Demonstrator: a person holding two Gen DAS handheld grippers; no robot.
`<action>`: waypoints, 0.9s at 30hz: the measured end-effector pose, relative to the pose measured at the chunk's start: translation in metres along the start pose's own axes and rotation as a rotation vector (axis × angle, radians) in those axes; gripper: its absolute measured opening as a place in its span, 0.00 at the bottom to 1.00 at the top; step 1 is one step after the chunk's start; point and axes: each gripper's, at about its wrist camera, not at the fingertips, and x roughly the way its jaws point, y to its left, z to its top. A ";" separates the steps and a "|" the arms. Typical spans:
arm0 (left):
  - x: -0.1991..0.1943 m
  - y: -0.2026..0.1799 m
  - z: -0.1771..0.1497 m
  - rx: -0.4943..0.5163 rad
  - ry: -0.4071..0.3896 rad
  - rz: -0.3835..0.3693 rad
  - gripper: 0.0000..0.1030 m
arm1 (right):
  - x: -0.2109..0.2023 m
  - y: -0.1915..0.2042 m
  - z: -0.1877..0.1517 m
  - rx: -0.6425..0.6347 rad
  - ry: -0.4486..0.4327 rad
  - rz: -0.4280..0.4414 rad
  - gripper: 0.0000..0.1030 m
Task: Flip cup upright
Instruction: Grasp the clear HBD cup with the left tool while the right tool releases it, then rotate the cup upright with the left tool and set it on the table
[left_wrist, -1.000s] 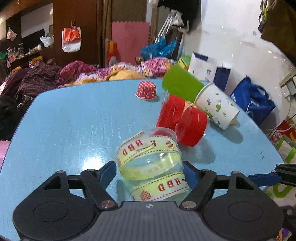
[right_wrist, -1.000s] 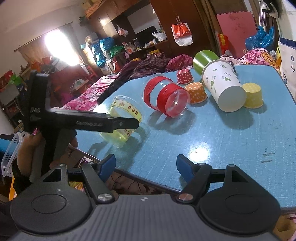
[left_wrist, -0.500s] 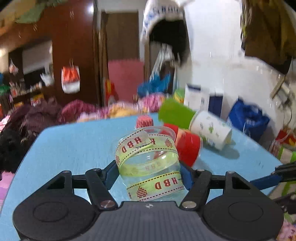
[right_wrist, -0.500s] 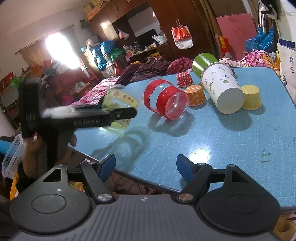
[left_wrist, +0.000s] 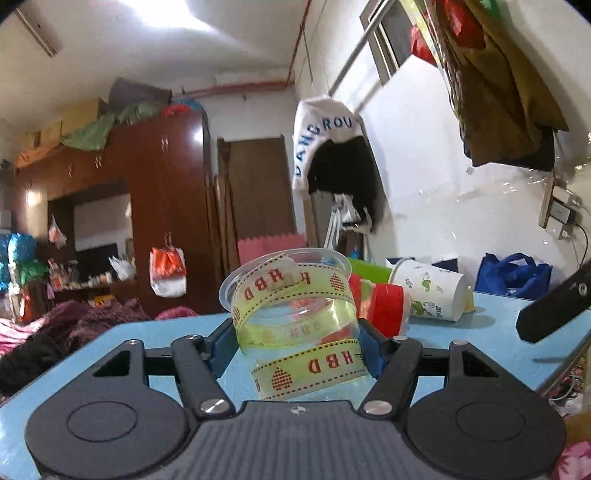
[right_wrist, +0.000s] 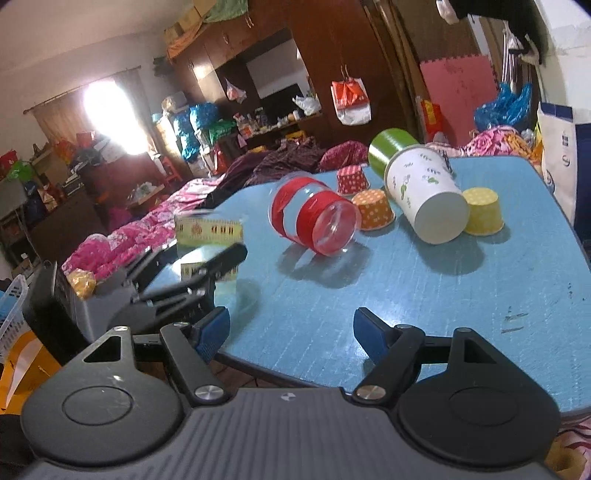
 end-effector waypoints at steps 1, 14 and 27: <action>-0.002 0.000 -0.001 0.001 -0.007 -0.003 0.68 | 0.000 0.001 -0.001 -0.003 -0.003 -0.007 0.77; -0.022 -0.003 -0.009 0.043 -0.011 -0.033 0.69 | 0.002 0.008 -0.005 -0.030 -0.023 -0.031 0.92; -0.029 0.005 -0.003 0.032 -0.034 -0.089 0.92 | 0.002 0.009 -0.005 -0.031 -0.022 -0.025 0.93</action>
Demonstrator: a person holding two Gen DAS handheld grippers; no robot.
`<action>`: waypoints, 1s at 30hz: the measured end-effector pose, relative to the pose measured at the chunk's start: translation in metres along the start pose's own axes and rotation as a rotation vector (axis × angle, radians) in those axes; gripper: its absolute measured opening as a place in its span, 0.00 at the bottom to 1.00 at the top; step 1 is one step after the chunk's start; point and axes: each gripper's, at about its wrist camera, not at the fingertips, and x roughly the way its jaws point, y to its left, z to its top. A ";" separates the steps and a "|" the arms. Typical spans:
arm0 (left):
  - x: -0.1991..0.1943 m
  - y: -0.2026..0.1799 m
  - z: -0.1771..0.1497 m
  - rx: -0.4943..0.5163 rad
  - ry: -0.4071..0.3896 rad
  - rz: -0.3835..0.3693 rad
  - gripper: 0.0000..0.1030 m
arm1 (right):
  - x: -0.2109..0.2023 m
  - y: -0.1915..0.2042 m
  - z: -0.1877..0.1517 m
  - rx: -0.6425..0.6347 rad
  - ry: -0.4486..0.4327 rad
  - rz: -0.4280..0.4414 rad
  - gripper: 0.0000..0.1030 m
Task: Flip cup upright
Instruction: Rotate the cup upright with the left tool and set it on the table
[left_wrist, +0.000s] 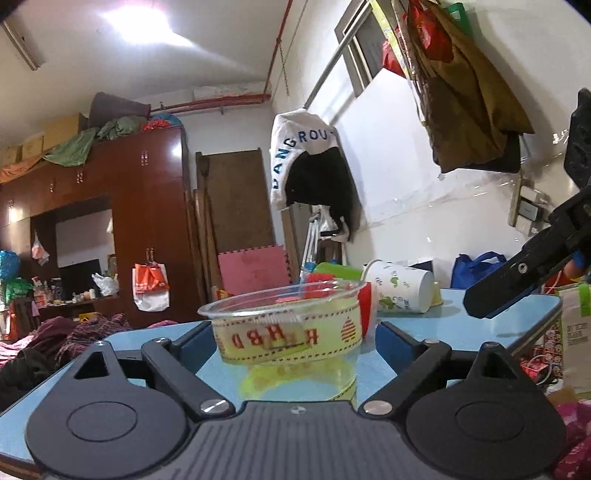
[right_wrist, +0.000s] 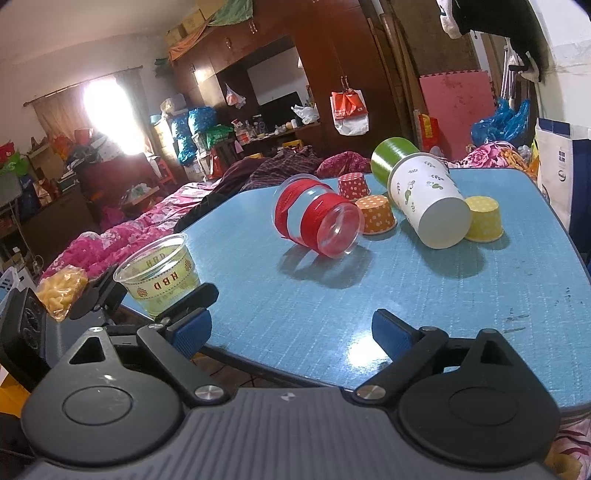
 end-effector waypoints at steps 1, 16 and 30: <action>-0.001 0.000 0.001 -0.003 -0.003 -0.002 0.92 | 0.000 0.000 0.000 0.001 -0.002 -0.001 0.97; 0.000 0.016 0.033 -0.062 -0.031 -0.069 0.95 | -0.008 0.004 0.003 -0.003 -0.032 0.015 0.99; -0.062 0.047 0.071 -0.161 0.201 0.029 1.00 | -0.040 0.053 -0.013 -0.088 -0.184 -0.163 0.99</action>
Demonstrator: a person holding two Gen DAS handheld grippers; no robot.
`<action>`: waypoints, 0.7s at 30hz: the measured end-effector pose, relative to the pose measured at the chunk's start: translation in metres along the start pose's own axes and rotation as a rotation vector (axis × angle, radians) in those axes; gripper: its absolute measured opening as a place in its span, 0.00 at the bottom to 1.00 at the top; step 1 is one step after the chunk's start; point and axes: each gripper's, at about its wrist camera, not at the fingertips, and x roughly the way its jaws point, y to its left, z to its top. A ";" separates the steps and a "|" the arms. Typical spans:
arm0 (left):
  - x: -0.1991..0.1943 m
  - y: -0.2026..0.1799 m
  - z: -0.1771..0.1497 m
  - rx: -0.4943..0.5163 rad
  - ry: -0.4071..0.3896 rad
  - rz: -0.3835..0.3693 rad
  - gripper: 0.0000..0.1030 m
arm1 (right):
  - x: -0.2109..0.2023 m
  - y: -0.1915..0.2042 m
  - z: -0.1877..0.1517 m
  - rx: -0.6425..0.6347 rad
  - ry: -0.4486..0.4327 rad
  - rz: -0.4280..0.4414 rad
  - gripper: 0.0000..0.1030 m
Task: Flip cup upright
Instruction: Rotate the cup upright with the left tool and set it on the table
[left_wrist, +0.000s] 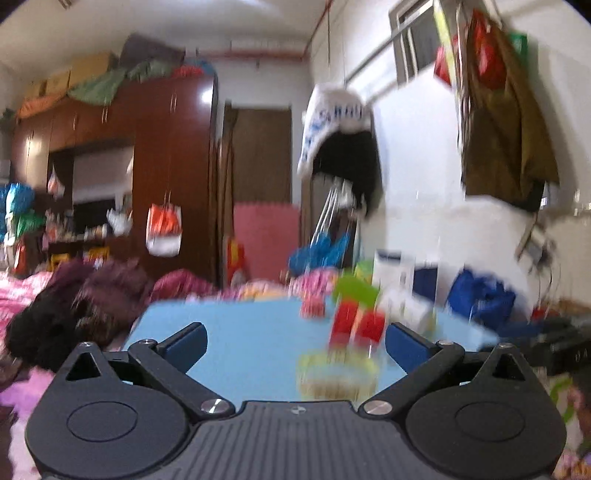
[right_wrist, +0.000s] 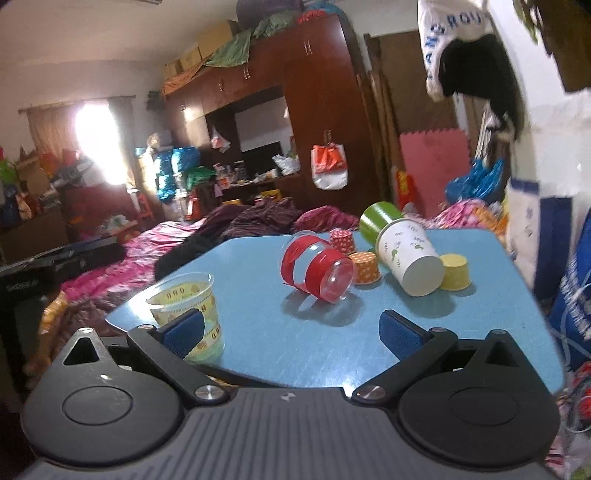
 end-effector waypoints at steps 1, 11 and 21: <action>-0.002 0.000 -0.005 0.004 0.025 0.007 1.00 | 0.000 0.006 -0.002 -0.023 0.006 -0.018 0.99; 0.009 -0.019 -0.031 0.070 0.178 0.043 1.00 | 0.011 0.023 -0.017 -0.074 0.032 -0.097 0.99; 0.005 -0.023 -0.031 0.061 0.188 0.071 1.00 | 0.003 0.019 -0.016 -0.056 0.025 -0.096 0.99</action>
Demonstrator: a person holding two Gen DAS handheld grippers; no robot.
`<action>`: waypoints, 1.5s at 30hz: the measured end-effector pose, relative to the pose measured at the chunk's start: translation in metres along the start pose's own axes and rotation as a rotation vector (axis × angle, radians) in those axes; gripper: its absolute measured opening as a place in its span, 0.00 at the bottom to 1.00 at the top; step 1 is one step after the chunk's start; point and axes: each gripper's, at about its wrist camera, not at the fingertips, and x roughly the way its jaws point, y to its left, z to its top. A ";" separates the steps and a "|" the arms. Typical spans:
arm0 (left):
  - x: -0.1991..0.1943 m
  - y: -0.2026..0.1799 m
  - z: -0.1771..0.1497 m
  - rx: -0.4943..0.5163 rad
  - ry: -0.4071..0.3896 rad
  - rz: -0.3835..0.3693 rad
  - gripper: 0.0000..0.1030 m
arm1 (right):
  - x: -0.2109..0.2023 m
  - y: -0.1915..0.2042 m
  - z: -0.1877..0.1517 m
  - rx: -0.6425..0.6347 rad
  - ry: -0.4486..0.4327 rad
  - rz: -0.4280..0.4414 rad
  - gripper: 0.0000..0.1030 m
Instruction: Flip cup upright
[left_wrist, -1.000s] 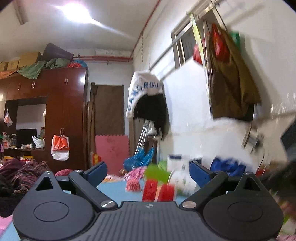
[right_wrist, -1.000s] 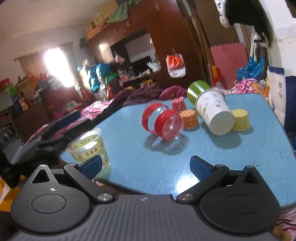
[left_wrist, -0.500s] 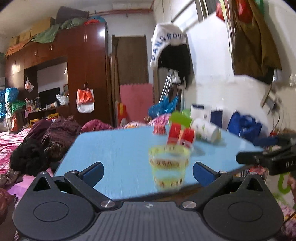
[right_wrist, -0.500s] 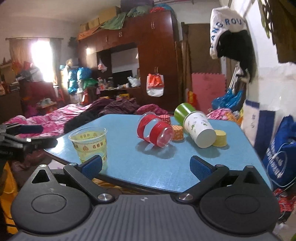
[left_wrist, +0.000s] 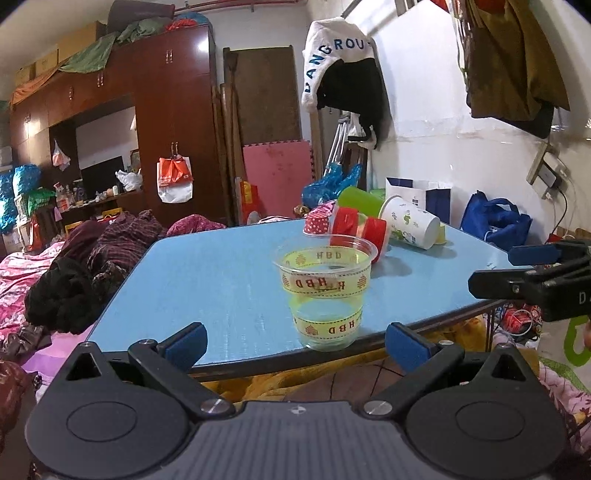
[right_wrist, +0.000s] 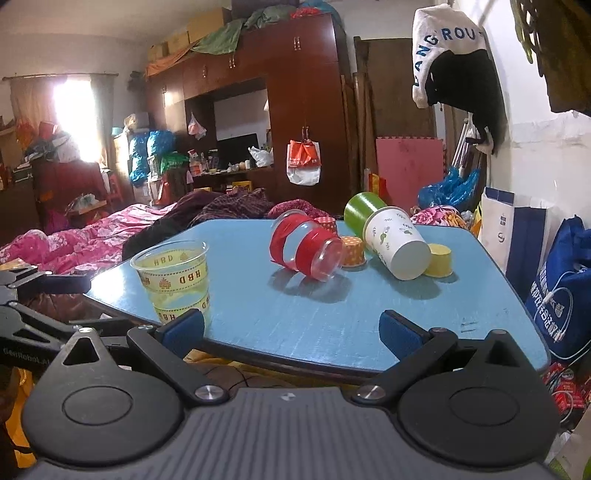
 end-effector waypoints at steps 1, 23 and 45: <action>0.001 0.000 0.000 -0.004 0.004 0.000 1.00 | 0.000 0.000 0.000 -0.003 0.000 -0.002 0.99; 0.001 -0.001 0.004 -0.025 0.013 0.000 1.00 | -0.004 0.001 0.001 -0.013 -0.004 -0.004 0.99; 0.002 0.001 0.006 -0.030 0.018 0.001 1.00 | -0.008 -0.001 0.003 -0.014 -0.011 -0.003 0.99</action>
